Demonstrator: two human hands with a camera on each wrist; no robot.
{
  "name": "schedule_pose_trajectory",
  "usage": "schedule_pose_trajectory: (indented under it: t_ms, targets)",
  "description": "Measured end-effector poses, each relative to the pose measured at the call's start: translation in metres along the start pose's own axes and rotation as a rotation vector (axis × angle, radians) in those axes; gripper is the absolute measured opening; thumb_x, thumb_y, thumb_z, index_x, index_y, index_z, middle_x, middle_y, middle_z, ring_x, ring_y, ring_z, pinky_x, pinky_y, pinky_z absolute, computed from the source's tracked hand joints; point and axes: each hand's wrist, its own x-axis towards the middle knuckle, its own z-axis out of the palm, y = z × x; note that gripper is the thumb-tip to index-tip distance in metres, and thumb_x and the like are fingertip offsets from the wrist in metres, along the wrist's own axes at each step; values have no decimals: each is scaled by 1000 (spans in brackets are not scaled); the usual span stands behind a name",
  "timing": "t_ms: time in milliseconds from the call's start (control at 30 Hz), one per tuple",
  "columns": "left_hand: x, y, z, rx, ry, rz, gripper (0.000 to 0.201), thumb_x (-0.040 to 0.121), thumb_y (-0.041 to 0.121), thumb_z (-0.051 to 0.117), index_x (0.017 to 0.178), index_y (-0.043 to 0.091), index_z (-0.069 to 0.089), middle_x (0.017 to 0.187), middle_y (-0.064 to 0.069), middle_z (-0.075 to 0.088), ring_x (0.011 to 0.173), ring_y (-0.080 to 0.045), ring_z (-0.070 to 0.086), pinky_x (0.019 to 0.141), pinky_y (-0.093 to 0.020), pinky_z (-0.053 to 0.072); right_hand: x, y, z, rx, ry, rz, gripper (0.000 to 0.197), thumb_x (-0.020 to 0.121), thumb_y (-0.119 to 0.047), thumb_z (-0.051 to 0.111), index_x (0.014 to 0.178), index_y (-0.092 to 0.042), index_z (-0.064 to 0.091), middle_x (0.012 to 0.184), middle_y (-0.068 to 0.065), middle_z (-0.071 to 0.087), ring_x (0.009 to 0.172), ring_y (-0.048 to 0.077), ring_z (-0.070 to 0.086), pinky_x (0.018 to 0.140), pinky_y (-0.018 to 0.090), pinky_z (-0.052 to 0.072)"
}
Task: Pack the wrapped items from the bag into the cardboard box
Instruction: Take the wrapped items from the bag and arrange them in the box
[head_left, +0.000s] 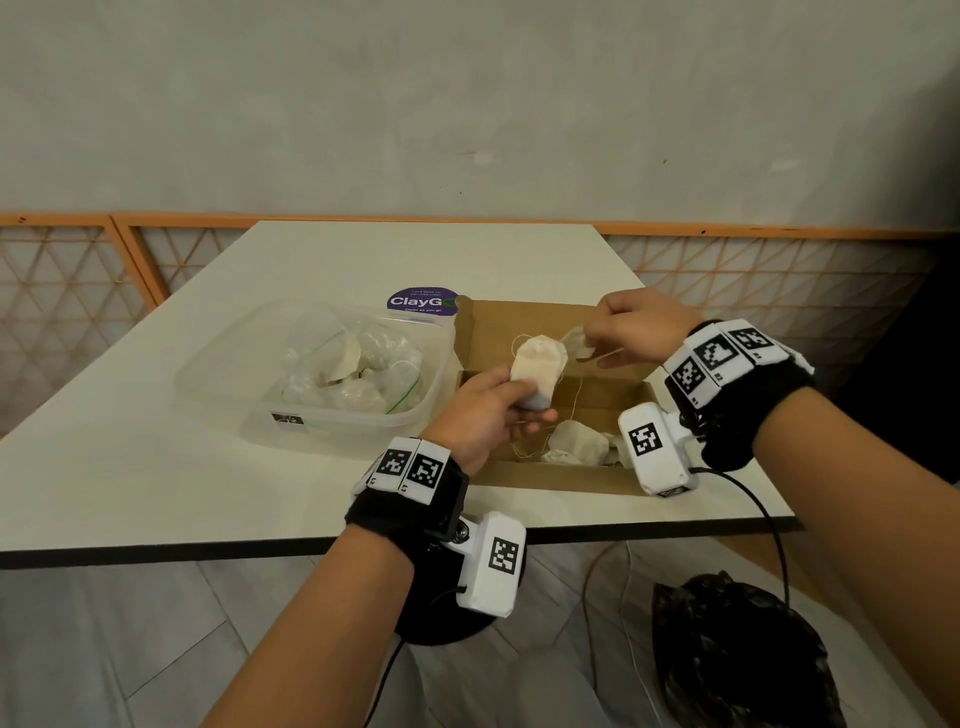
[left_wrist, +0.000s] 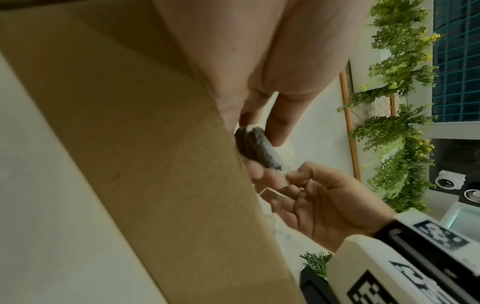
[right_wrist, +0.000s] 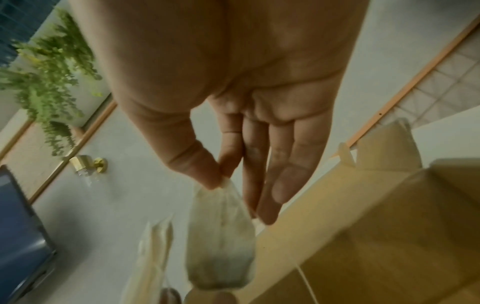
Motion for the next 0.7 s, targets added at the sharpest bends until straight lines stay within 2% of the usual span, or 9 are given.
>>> schedule_pose_trajectory:
  t_ms: [100, 200, 233, 300, 367, 433, 533, 567, 700]
  targets:
    - [0, 0, 2, 71, -1, -5, 16, 98, 6, 41, 92, 14, 55, 75, -7, 61, 55, -5, 64, 56, -17, 49, 0, -8, 3, -107, -84, -11, 17, 82, -3, 57, 69, -11, 52, 72, 8, 66, 70, 17, 68, 63, 22, 52]
    - [1, -3, 4, 141, 6, 5, 14, 98, 7, 42, 98, 11, 55, 78, -7, 60, 53, -3, 63, 57, -16, 48, 0, -14, 3, -188, -111, -31, 14, 81, -3, 58, 70, -11, 53, 70, 8, 67, 69, 16, 69, 63, 22, 51]
    - [2, -3, 4, 160, 11, 14, 15, 97, 7, 42, 105, 8, 55, 85, -9, 60, 54, -3, 63, 57, -16, 49, 1, -16, 3, -201, -130, -31, 14, 81, -3, 58, 70, -11, 54, 69, 8, 67, 68, 15, 68, 62, 22, 50]
    - [3, -4, 3, 158, 28, 38, 23, 97, 9, 44, 117, 5, 53, 109, -16, 53, 57, -4, 64, 57, -16, 50, 1, -17, 5, -212, -178, -25, 14, 80, -3, 58, 69, -11, 54, 70, 9, 67, 66, 15, 67, 61, 22, 49]
    - [3, -4, 2, 145, 28, 59, 23, 96, 9, 45, 118, 9, 52, 121, -17, 45, 59, -4, 64, 58, -17, 51, 0, -18, 8, -232, -237, -19, 15, 80, -3, 57, 68, -11, 55, 70, 8, 67, 67, 16, 65, 63, 24, 48]
    - [2, -4, 2, 149, 9, 65, 22, 96, 8, 44, 116, 11, 52, 112, -14, 50, 59, -4, 64, 60, -17, 52, -2, -18, 9, -236, -287, -30, 19, 82, -1, 55, 66, -12, 55, 66, 4, 64, 65, 14, 62, 62, 23, 47]
    - [0, -3, 2, 148, -12, 60, 21, 97, 7, 41, 115, 9, 53, 83, -7, 59, 55, -4, 62, 59, -16, 51, -4, -19, 8, -213, -322, -52, 22, 83, 3, 52, 66, -11, 52, 64, 3, 58, 61, 11, 57, 60, 21, 46]
    - [0, -3, 1, 144, -11, 59, 21, 97, 7, 41, 113, 10, 54, 78, -6, 59, 54, -4, 62, 58, -16, 51, -5, -19, 8, -212, -327, -58, 21, 84, 3, 51, 67, -10, 52, 65, 3, 57, 62, 10, 57, 59, 20, 46]
    - [-1, -3, 3, 142, 10, 67, 17, 97, 6, 41, 106, 9, 56, 73, -5, 58, 51, -3, 60, 56, -16, 50, -7, -19, 7, -83, -328, -43, 7, 88, -4, 53, 82, -7, 57, 78, 7, 60, 70, 16, 59, 61, 22, 49]
